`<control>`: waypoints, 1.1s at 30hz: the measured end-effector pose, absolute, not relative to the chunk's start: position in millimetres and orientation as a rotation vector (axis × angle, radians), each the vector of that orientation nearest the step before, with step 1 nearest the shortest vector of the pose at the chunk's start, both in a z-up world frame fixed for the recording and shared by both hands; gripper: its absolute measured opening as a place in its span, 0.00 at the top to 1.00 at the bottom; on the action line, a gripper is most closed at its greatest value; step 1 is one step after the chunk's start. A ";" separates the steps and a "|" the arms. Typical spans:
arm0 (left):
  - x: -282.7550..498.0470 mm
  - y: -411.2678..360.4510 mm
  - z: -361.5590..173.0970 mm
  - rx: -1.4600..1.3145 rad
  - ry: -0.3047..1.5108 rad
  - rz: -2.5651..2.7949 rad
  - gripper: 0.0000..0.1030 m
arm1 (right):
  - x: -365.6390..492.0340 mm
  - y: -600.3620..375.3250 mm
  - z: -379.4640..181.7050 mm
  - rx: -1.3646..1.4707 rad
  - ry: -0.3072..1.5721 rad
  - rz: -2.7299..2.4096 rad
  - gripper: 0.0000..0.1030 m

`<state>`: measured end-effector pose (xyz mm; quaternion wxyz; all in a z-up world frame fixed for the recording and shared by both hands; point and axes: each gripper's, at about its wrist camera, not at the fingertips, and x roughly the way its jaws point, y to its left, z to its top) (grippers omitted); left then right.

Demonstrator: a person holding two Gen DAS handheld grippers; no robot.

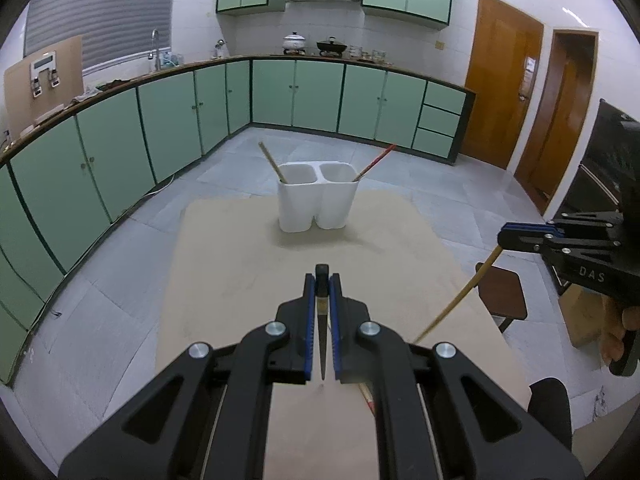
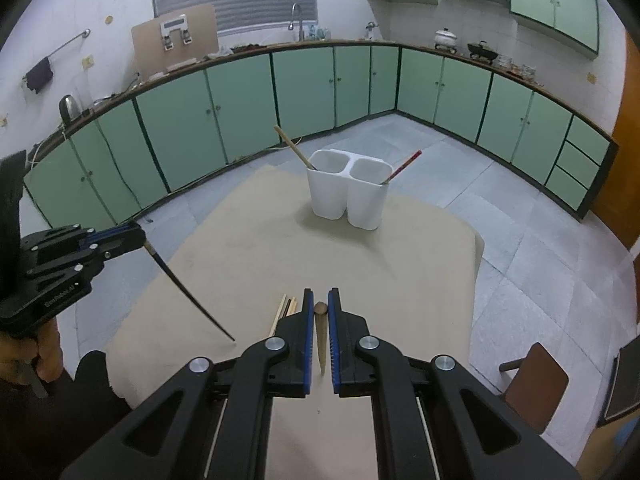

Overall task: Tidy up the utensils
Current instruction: 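Lift both chopsticks and carry them over the white holder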

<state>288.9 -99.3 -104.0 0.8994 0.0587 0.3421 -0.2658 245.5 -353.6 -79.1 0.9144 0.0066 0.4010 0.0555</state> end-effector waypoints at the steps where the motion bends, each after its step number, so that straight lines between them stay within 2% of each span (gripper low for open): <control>1: 290.7 -100.5 -101.7 0.122 0.710 -0.556 0.94 | 247.6 -353.8 -76.5 0.012 0.832 0.118 0.93; 20: 334.1 -112.0 -41.9 0.146 0.674 -0.572 0.94 | 292.5 -375.6 -15.3 0.034 0.836 0.117 0.93; 33: 411.4 -146.6 11.4 0.109 0.619 -0.570 0.94 | 379.9 -395.8 46.1 0.065 0.774 0.055 0.93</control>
